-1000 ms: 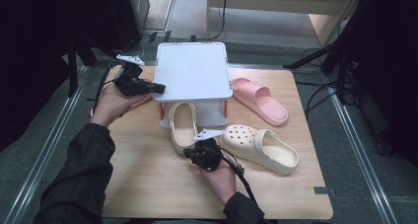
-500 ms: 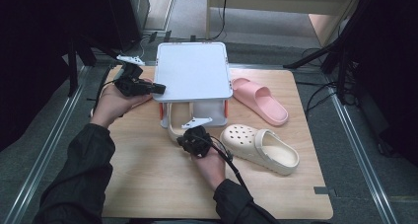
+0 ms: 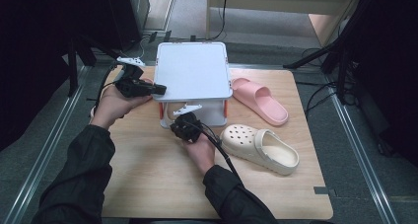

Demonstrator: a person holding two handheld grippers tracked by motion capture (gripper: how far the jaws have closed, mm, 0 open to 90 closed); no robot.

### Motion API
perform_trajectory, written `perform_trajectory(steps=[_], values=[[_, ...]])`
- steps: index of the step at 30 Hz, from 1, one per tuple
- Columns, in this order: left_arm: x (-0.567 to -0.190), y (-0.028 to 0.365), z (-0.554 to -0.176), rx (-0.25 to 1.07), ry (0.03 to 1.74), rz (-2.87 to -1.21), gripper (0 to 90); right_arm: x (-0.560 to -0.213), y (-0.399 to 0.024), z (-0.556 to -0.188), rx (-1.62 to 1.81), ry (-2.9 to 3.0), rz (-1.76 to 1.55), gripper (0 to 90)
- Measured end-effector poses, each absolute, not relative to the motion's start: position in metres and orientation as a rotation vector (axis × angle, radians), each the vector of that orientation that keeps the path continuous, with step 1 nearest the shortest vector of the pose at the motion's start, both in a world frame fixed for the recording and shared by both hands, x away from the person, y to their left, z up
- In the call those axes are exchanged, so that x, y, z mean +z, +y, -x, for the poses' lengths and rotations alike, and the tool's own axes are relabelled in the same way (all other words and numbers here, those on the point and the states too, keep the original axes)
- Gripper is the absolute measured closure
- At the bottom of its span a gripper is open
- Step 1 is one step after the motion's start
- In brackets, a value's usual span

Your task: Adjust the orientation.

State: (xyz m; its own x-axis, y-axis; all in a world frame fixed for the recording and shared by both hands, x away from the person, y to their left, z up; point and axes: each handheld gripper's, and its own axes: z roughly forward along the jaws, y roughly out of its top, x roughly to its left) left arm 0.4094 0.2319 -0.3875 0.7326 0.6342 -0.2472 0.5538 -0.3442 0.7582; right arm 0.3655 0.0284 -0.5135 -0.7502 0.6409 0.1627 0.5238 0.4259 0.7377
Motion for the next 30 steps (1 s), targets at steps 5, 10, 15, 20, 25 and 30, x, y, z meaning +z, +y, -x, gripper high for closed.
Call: perform_trajectory(steps=[5, 10, 15, 20, 25, 30], values=[[-0.387, 0.231, -0.408, 0.132, 0.896, -2.033, 87.0, -0.515, 0.029, -0.371, 1.241, 2.54, -1.06, 88.2], [-0.383, 0.228, -0.406, 0.072, 0.925, -2.004, 75.3, -0.506, 0.024, -0.363, 1.251, 2.597, -1.036, 85.9], [-0.374, 0.226, -0.397, 0.063, 0.914, -1.995, 64.4, -0.49, 0.013, -0.351, 1.311, 2.611, -0.988, 79.3], [-0.365, 0.223, -0.381, 0.057, 0.899, -1.984, 52.8, -0.476, -0.009, -0.335, 1.358, 2.648, -0.955, 68.7], [-0.366, 0.22, -0.364, 0.069, 0.904, -2.012, 49.0, -0.475, -0.028, -0.323, 1.346, 2.702, -0.955, 67.5], [-0.372, 0.218, -0.35, 0.092, 0.91, -2.005, 45.6, -0.471, -0.04, -0.317, 1.409, 2.699, -0.945, 66.4]])
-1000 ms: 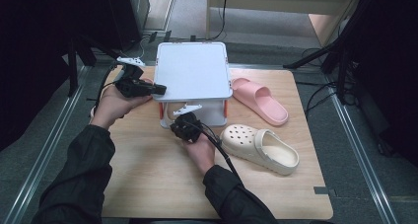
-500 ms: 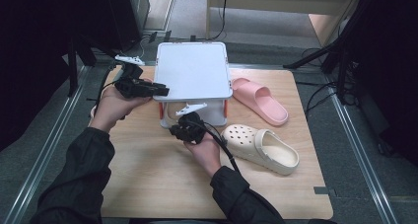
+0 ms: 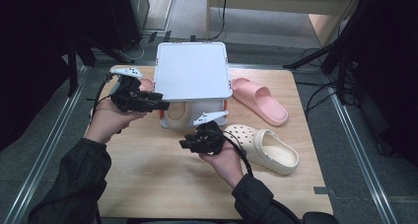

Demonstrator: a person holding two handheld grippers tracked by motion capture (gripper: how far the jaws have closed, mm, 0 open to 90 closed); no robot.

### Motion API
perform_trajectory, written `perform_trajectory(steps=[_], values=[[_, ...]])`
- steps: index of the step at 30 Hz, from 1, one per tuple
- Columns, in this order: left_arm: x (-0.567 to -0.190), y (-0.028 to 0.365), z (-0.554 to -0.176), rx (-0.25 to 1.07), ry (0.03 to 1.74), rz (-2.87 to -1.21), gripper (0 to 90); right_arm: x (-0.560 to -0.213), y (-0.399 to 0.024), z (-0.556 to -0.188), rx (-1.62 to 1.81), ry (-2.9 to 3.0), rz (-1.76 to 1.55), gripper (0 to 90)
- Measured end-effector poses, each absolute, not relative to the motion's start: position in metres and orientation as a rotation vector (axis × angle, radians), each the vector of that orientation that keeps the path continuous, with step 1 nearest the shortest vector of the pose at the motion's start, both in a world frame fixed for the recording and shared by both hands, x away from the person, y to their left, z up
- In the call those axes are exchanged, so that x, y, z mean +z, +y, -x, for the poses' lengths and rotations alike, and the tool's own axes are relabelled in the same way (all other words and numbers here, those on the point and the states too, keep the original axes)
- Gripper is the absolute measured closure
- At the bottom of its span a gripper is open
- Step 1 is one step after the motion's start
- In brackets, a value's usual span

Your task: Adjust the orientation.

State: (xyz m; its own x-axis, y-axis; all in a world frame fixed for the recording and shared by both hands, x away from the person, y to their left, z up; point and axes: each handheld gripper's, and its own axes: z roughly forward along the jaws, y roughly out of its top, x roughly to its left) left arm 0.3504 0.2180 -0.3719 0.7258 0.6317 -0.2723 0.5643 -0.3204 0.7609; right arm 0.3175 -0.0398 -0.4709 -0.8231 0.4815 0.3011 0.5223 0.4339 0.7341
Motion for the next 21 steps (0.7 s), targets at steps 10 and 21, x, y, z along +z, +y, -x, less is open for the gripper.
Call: perform_trajectory(steps=[10, 21], values=[[-0.384, 0.224, -0.318, 0.132, 0.971, -1.957, 41.5, -0.458, -0.078, -0.304, -1.455, -2.585, 0.85, 64.8], [-0.405, 0.226, -0.295, 0.159, 1.007, -1.95, 37.4, -0.453, -0.119, -0.307, -1.491, -2.629, 0.806, 60.8]])
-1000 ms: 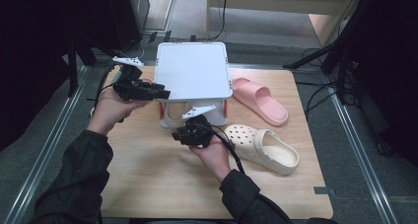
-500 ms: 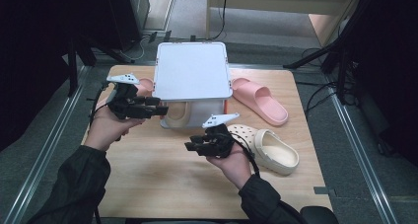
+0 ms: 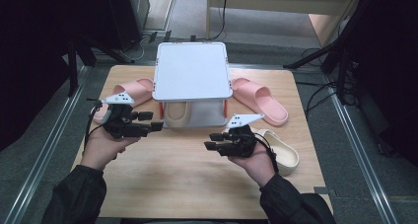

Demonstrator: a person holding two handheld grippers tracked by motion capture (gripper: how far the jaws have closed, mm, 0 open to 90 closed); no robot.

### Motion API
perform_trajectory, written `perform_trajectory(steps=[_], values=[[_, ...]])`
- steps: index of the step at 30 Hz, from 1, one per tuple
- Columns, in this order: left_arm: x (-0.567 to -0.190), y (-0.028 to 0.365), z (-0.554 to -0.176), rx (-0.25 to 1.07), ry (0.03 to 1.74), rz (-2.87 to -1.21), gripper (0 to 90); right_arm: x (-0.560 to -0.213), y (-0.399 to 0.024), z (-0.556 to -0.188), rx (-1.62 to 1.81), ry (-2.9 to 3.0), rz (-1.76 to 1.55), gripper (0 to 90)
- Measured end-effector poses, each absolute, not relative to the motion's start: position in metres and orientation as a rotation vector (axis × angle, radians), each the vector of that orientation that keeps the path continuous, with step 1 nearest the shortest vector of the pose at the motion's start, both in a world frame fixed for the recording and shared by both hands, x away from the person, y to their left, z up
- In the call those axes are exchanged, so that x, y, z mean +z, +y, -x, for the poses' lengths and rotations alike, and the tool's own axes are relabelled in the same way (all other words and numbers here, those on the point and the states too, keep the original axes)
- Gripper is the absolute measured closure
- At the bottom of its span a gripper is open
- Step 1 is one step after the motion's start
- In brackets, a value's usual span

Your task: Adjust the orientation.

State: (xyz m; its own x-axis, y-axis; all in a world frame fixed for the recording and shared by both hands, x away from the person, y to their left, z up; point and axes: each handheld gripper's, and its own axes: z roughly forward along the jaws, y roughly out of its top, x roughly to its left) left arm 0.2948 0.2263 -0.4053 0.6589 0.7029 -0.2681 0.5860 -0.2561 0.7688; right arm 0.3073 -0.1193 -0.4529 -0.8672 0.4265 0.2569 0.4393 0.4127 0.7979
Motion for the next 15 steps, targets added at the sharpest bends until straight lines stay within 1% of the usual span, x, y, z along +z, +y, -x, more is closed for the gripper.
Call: perform_trajectory(steps=[1, 4, 5, 8, 11, 13, 15], values=[[-0.409, 0.226, -0.293, 0.142, 0.995, -1.948, 36.6, -0.452, -0.129, -0.307, -1.499, -2.638, 0.798, 60.8], [-0.422, 0.226, -0.288, 0.145, 1.008, -1.945, 36.6, -0.451, -0.136, -0.307, -1.508, -2.647, 0.796, 60.6], [-0.427, 0.226, -0.287, 0.142, 1.013, -1.957, 36.6, -0.448, -0.146, -0.307, -1.52, -2.647, 0.796, 59.9], [-0.439, 0.224, -0.282, 0.138, 1.016, -1.957, 36.6, -0.446, -0.156, -0.306, -1.536, -2.637, 0.815, 59.8], [-0.447, 0.222, -0.279, 0.159, 1.012, -1.975, 36.6, -0.447, -0.177, -0.303, -1.544, -2.655, 0.855, 59.4], [-0.451, 0.22, -0.278, 0.153, 1.017, -1.982, 36.5, -0.447, -0.181, -0.303, -1.547, -2.653, 0.87, 59.4], [-0.453, 0.218, -0.277, 0.143, 1.011, -1.978, 36.3, -0.448, -0.198, -0.3, -1.555, -2.665, 0.911, 59.4]])
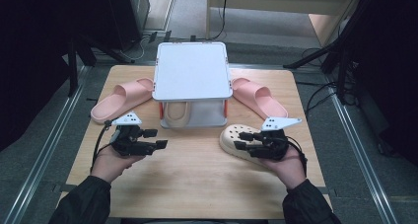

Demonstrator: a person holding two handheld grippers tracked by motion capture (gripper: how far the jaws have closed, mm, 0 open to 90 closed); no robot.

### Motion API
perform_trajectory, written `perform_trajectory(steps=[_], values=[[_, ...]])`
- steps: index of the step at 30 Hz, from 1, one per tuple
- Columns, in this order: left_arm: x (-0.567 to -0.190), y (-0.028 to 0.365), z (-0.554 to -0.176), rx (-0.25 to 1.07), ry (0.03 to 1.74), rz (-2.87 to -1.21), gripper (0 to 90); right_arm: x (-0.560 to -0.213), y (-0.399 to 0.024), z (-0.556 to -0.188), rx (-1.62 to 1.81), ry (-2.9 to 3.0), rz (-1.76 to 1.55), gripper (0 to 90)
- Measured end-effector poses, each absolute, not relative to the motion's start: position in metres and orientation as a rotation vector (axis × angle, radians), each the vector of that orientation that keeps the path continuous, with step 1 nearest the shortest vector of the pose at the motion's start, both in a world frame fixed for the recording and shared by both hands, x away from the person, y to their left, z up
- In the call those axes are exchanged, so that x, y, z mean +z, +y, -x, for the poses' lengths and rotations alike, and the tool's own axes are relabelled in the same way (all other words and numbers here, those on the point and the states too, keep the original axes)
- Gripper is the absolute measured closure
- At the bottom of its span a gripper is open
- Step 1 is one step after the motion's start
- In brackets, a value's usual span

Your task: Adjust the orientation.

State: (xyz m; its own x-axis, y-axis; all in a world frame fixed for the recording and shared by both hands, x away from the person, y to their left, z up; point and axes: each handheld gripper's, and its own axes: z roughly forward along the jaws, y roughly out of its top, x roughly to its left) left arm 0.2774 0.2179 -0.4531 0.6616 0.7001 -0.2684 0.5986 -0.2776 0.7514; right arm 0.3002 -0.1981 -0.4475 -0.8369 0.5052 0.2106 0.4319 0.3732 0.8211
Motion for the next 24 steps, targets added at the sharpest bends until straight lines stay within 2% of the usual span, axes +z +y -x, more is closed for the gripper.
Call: perform_trajectory(steps=[7, 12, 18, 24], values=[[-0.458, 0.205, -0.279, 0.142, 0.976, -2.001, 36.0, -0.445, -0.233, -0.296, 1.457, 2.471, -0.966, 61.3], [-0.461, 0.194, -0.289, 0.089, 0.962, -2.029, 36.6, -0.45, -0.254, -0.287, 1.422, 2.428, -1.04, 59.8], [-0.457, 0.178, -0.295, 0.088, 0.882, -2.057, 37.2, -0.453, -0.266, -0.28, 1.417, 2.413, -1.1, 57.4], [-0.458, 0.173, -0.301, 0.083, 0.883, -2.048, 37.9, -0.465, -0.265, -0.284, 1.371, 2.447, -1.13, 55.7]])
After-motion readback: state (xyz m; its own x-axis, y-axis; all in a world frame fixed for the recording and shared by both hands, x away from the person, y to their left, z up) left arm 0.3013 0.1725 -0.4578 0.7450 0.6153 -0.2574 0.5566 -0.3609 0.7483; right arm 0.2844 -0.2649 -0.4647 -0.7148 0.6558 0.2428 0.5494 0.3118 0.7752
